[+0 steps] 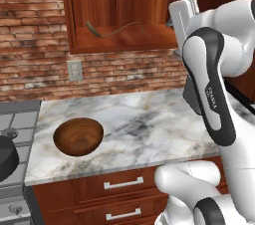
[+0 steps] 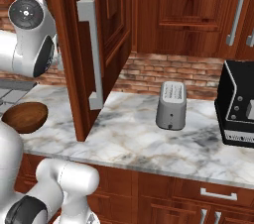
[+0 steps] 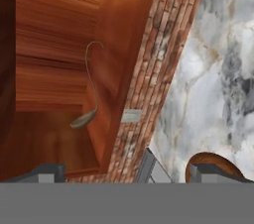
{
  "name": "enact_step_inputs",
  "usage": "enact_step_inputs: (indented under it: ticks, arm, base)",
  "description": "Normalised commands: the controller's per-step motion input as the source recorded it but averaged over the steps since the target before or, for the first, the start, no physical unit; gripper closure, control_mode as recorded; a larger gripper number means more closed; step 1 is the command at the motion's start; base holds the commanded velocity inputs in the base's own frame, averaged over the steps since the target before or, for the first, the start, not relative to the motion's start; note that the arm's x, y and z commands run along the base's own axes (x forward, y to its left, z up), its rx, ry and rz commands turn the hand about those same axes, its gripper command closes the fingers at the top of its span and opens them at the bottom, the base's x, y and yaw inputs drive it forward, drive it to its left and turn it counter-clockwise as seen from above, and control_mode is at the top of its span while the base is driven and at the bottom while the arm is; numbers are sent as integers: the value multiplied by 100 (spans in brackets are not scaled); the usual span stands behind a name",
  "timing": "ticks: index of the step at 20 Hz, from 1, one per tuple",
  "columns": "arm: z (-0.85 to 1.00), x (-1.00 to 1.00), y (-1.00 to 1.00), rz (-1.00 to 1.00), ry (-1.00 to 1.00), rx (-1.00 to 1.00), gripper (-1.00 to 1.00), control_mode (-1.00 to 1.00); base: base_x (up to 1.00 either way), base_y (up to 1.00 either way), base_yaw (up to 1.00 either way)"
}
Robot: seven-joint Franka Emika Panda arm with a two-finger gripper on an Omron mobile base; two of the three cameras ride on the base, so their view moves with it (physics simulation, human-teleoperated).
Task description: Open the cabinet and move the ladle to the pot. Then close the cabinet.
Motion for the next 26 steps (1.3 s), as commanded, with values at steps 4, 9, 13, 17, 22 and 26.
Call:
enact_step_inputs:
  ticks: [4,9,13,17,22,26]
  arm:
    - [0,7,-8,2,-2,0,-100,-100]
    - [0,4,-1,2,-3,0,-100,-100]
    - [0,7,0,1,-1,0,-100,-100]
    - [0,11,0,0,0,0,-100,-100]
    - [0,25,0,0,0,0,-100,-100]
    - [0,38,0,0,0,1,-100,-100]
  base:
    - [0,0,0]
    - [0,0,0]
    - [0,0,0]
    - [0,0,0]
    - [0,0,0]
    - [0,0,0]
